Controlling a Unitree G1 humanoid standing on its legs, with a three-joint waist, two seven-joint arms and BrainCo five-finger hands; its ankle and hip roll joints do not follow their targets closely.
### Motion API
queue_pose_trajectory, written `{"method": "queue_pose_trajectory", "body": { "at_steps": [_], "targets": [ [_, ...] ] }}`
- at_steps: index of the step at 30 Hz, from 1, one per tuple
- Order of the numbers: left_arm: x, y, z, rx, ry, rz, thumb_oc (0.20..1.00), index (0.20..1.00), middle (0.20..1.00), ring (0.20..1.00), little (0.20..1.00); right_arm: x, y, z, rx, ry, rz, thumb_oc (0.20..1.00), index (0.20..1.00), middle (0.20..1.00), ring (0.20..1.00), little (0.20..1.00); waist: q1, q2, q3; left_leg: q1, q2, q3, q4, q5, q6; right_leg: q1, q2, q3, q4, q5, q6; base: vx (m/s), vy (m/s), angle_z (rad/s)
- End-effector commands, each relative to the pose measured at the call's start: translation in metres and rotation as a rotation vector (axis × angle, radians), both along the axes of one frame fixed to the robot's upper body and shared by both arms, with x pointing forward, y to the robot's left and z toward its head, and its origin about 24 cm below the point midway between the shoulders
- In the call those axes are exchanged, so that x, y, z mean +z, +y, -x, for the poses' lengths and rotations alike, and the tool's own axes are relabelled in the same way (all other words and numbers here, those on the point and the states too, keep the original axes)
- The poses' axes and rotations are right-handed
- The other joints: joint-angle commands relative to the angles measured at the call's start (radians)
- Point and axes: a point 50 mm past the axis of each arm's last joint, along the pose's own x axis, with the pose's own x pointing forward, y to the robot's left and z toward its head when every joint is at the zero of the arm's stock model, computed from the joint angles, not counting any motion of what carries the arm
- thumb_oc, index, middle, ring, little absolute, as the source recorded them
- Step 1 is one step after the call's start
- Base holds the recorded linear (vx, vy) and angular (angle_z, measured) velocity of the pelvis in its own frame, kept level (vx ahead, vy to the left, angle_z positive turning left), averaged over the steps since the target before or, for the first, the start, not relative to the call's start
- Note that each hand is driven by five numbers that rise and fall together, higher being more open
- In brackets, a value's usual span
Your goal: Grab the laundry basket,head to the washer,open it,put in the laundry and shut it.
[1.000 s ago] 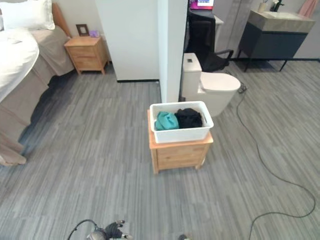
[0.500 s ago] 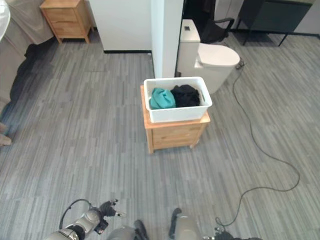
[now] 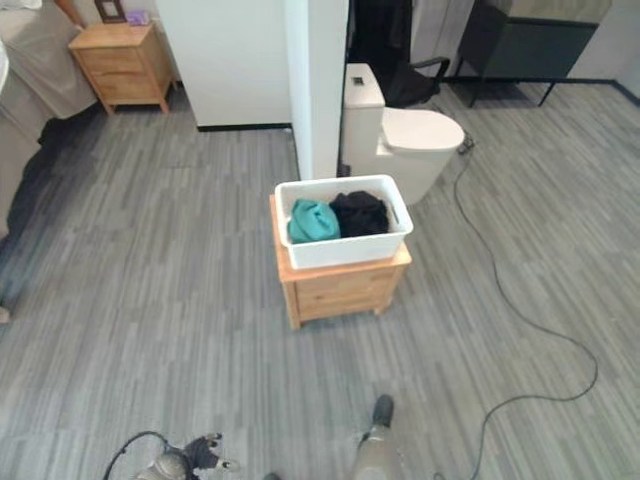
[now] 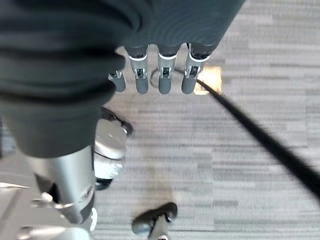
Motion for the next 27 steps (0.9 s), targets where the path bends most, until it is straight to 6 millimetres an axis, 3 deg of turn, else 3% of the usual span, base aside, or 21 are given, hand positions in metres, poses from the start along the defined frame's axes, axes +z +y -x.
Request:
{"method": "queue_pose_trajectory", "body": {
  "at_steps": [1, 2, 3, 6, 7, 8, 10, 11, 12, 13, 15, 16, 17, 18, 19, 21, 22, 24, 26, 27],
  "targets": [
    [0.005, -0.006, -0.022, 0.098, -0.068, 0.06, 1.0, 1.0, 1.0, 1.0, 1.0, 0.007, -0.025, -0.001, -0.012, 0.031, 0.066, 1.0, 1.0, 1.0, 1.0, 1.0, -0.015, 0.034, 0.009, -0.004, 0.057, -0.12, 0.114, 0.017, -0.053, 0.027, 0.046, 0.072, -0.007, 0.046, 0.026, 0.2, -0.201, 0.13],
    [0.005, -0.007, -0.022, 0.098, -0.068, 0.061, 1.0, 1.0, 1.0, 1.0, 1.0, 0.007, -0.025, -0.001, -0.011, 0.031, 0.067, 1.0, 1.0, 1.0, 1.0, 1.0, -0.015, 0.035, 0.009, -0.004, 0.059, -0.12, 0.116, 0.016, -0.054, 0.028, 0.047, 0.07, -0.007, 0.045, 0.025, 0.29, -0.301, 0.18],
    [0.008, -0.014, -0.032, 0.079, -0.106, 0.082, 1.0, 1.0, 1.0, 1.0, 1.0, 0.008, -0.029, 0.001, 0.001, 0.047, 0.097, 1.0, 1.0, 1.0, 1.0, 1.0, -0.016, 0.057, 0.007, -0.011, 0.103, -0.153, 0.182, 0.06, -0.078, 0.054, 0.082, 0.04, 0.01, 0.005, -0.008, 0.25, -0.253, 0.07],
    [0.011, -0.021, -0.043, 0.069, -0.153, 0.104, 1.0, 1.0, 1.0, 1.0, 1.0, 0.011, -0.036, -0.003, 0.003, 0.04, 0.135, 1.0, 1.0, 1.0, 1.0, 1.0, -0.014, 0.077, 0.001, -0.046, 0.143, -0.19, 0.292, 0.148, -0.111, 0.092, 0.126, 0.011, 0.005, -0.042, -0.05, 0.28, -0.313, 0.12],
    [0.015, -0.025, -0.052, 0.06, -0.19, 0.122, 1.0, 1.0, 1.0, 1.0, 1.0, 0.014, -0.04, -0.01, 0.017, 0.024, 0.155, 1.0, 1.0, 1.0, 1.0, 1.0, -0.009, 0.085, 0.016, -0.11, 0.179, -0.228, 0.454, 0.253, -0.137, 0.118, 0.163, 0.003, 0.007, -0.098, -0.099, 0.21, -0.295, 0.09],
    [0.015, -0.025, -0.052, 0.06, -0.19, 0.122, 1.0, 1.0, 1.0, 1.0, 1.0, 0.014, -0.04, -0.01, 0.017, 0.024, 0.155, 1.0, 1.0, 1.0, 1.0, 1.0, -0.01, 0.086, 0.015, -0.113, 0.181, -0.231, 0.457, 0.252, -0.138, 0.118, 0.164, 0.0, 0.006, -0.098, -0.099, 0.19, -0.309, 0.09],
    [0.019, -0.028, -0.061, 0.028, -0.213, 0.12, 1.0, 1.0, 1.0, 1.0, 1.0, 0.015, -0.042, -0.012, 0.028, 0.017, 0.168, 1.0, 1.0, 1.0, 1.0, 1.0, 0.011, 0.077, 0.048, -0.209, 0.23, -0.251, 0.633, 0.369, -0.163, 0.173, 0.188, -0.012, -0.012, -0.141, -0.146, 0.12, -0.293, -0.02],
    [0.022, -0.032, -0.068, 0.004, -0.228, 0.127, 1.0, 1.0, 1.0, 1.0, 1.0, 0.016, -0.043, -0.015, 0.028, 0.01, 0.176, 1.0, 1.0, 1.0, 1.0, 1.0, 0.028, 0.065, 0.073, -0.27, 0.239, -0.251, 0.73, 0.387, -0.169, 0.196, 0.191, -0.021, -0.019, -0.158, -0.167, 0.08, -0.255, -0.1],
    [0.022, -0.032, -0.068, 0.004, -0.228, 0.127, 1.0, 1.0, 1.0, 1.0, 1.0, 0.016, -0.043, -0.015, 0.028, 0.01, 0.176, 1.0, 1.0, 1.0, 1.0, 1.0, 0.026, 0.068, 0.073, -0.275, 0.243, -0.255, 0.736, 0.385, -0.17, 0.195, 0.194, -0.024, -0.019, -0.159, -0.168, 0.14, -0.236, -0.04],
    [0.027, -0.037, -0.078, -0.036, -0.251, 0.12, 1.0, 1.0, 1.0, 1.0, 1.0, 0.018, -0.046, -0.022, 0.037, -0.003, 0.188, 1.0, 1.0, 1.0, 1.0, 1.0, 0.042, 0.056, 0.1, -0.385, 0.226, -0.241, 0.725, 0.325, -0.153, 0.226, 0.189, -0.041, -0.038, -0.171, -0.161, 0.18, -0.11, 0.17],
    [0.028, -0.039, -0.081, -0.038, -0.263, 0.119, 1.0, 1.0, 1.0, 1.0, 1.0, 0.019, -0.049, -0.022, 0.023, -0.003, 0.204, 1.0, 1.0, 1.0, 1.0, 1.0, 0.042, 0.076, 0.098, -0.414, 0.245, -0.181, 0.565, 0.318, -0.147, 0.255, 0.201, -0.055, -0.07, -0.171, -0.138, 0.3, -0.02, 0.44],
    [0.027, -0.04, -0.08, -0.046, -0.257, 0.114, 1.0, 1.0, 1.0, 1.0, 1.0, 0.019, -0.051, -0.02, 0.021, 0.004, 0.212, 1.0, 1.0, 1.0, 1.0, 1.0, 0.049, 0.092, 0.092, -0.423, 0.272, -0.119, 0.374, 0.348, -0.149, 0.278, 0.208, -0.064, -0.093, -0.176, -0.114, 0.41, 0.099, 0.39],
    [0.027, -0.04, -0.08, -0.055, -0.252, 0.112, 1.0, 1.0, 1.0, 1.0, 1.0, 0.019, -0.051, -0.018, 0.02, 0.005, 0.214, 1.0, 1.0, 1.0, 1.0, 1.0, 0.05, 0.101, 0.083, -0.41, 0.282, -0.116, 0.267, 0.339, -0.167, 0.297, 0.209, -0.054, -0.101, -0.196, -0.097, 0.55, 0.245, 0.12],
    [0.027, -0.043, -0.081, -0.068, -0.25, 0.11, 1.0, 1.0, 1.0, 1.0, 1.0, 0.021, -0.053, -0.021, 0.028, -0.006, 0.23, 1.0, 1.0, 1.0, 1.0, 1.0, 0.042, 0.124, 0.072, -0.402, 0.304, -0.027, 0.008, 0.431, -0.184, 0.324, 0.198, -0.074, -0.111, -0.204, -0.07, 0.56, 0.251, -0.01],
    [0.026, -0.044, -0.079, -0.068, -0.241, 0.115, 1.0, 1.0, 1.0, 1.0, 1.0, 0.021, -0.054, -0.023, 0.032, -0.012, 0.237, 1.0, 1.0, 1.0, 1.0, 1.0, 0.041, 0.129, 0.063, -0.394, 0.286, -0.042, -0.065, 0.443, -0.175, 0.332, 0.184, -0.076, -0.105, -0.212, -0.057, 0.4, 0.216, -0.03],
    [0.023, -0.045, -0.076, -0.066, -0.227, 0.119, 1.0, 1.0, 1.0, 1.0, 1.0, 0.022, -0.054, -0.025, 0.04, -0.015, 0.241, 1.0, 1.0, 1.0, 1.0, 1.0, 0.039, 0.135, 0.055, -0.381, 0.273, -0.067, -0.093, 0.448, -0.168, 0.342, 0.176, -0.065, -0.098, -0.219, -0.049, 0.31, 0.123, 0.01],
    [0.02, -0.043, -0.068, -0.047, -0.204, 0.121, 1.0, 1.0, 1.0, 1.0, 1.0, 0.021, -0.051, -0.027, 0.057, -0.008, 0.237, 1.0, 1.0, 1.0, 1.0, 1.0, 0.034, 0.144, 0.036, -0.358, 0.263, -0.081, -0.096, 0.425, -0.157, 0.355, 0.176, -0.046, -0.091, -0.234, -0.04, 0.42, 0.186, -0.09],
    [0.015, -0.043, -0.06, -0.032, -0.174, 0.139, 1.0, 1.0, 1.0, 1.0, 1.0, 0.019, -0.046, -0.033, 0.074, -0.016, 0.219, 1.0, 1.0, 1.0, 1.0, 1.0, 0.05, 0.147, 0.019, -0.371, 0.247, -0.103, -0.029, 0.42, -0.132, 0.366, 0.169, -0.008, -0.068, -0.256, -0.048, 0.43, 0.166, -0.51],
    [0.013, -0.044, -0.056, -0.033, -0.162, 0.156, 1.0, 1.0, 1.0, 1.0, 1.0, 0.018, -0.039, -0.038, 0.071, -0.031, 0.203, 1.0, 1.0, 1.0, 1.0, 1.0, 0.061, 0.119, 0.008, -0.418, 0.226, -0.102, 0.071, 0.357, -0.103, 0.401, 0.123, 0.021, -0.031, -0.285, -0.04, 0.51, 0.189, -0.4],
    [0.017, -0.045, -0.061, -0.024, -0.2, 0.164, 1.0, 1.0, 1.0, 1.0, 1.0, 0.015, -0.032, -0.039, 0.067, -0.046, 0.175, 1.0, 1.0, 1.0, 1.0, 1.0, 0.073, 0.091, 0.007, -0.44, 0.215, -0.078, 0.166, 0.295, -0.078, 0.392, 0.08, 0.025, 0.021, -0.285, -0.029, 0.44, 0.219, -0.09]
  ]
}}
